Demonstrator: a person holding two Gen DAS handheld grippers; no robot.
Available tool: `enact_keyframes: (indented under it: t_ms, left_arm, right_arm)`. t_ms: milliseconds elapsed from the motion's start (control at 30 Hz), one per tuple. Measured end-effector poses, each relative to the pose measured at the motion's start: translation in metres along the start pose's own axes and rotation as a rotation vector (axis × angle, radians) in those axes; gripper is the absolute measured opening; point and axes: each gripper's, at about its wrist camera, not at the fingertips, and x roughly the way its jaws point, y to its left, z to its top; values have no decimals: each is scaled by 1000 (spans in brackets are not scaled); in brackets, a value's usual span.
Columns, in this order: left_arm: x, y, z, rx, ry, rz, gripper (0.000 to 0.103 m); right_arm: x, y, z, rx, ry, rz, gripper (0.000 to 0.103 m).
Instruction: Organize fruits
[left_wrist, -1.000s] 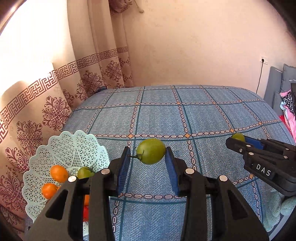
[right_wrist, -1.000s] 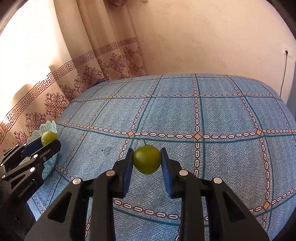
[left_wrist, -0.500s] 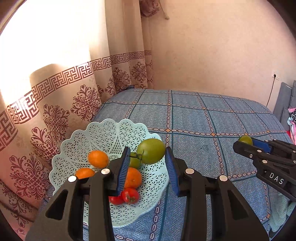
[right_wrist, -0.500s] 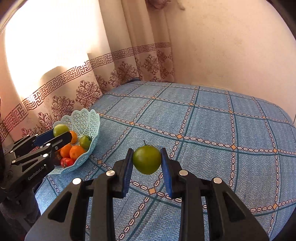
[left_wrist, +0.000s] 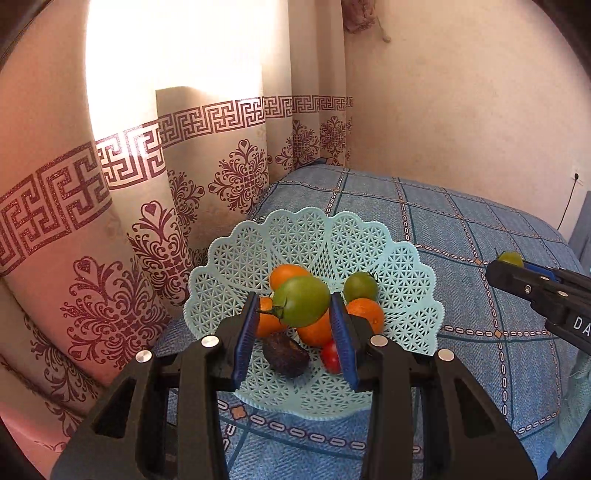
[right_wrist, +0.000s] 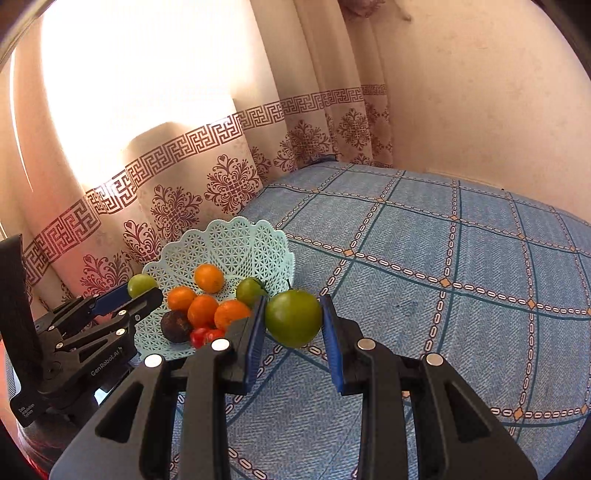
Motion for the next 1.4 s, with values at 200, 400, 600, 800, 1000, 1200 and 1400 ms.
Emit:
enact_keyframes:
  t_ms: [200,400,600,800,1000,1200,1400]
  left_arm:
    - [1,13,-2,-29,7,-22,43]
    - [-9,26,0,-61,-22,-16,66]
    - [-14,43,-3,-104,-24,9,74]
    - [-16,53,-7,-133,-20,22,91]
    - [-17,50,-13,-115,-5,51,97]
    - [-23,46,-19,-105,-3,89,98]
    - [-31,43,-23,-106,-5,123,99]
  right_arm:
    - [16,28,3,-22,16,30,29]
    - [32,45,4,-30,33,48,30]
    - [39,47,1,-19,44,50,42]
    - [36,40,-3,1,46,39,53]
    - [24,34,-9,-14,25,-7,75]
    - [17,27,-16,3,32,6,81]
    - [15,36,-23,-71,50,-4,86]
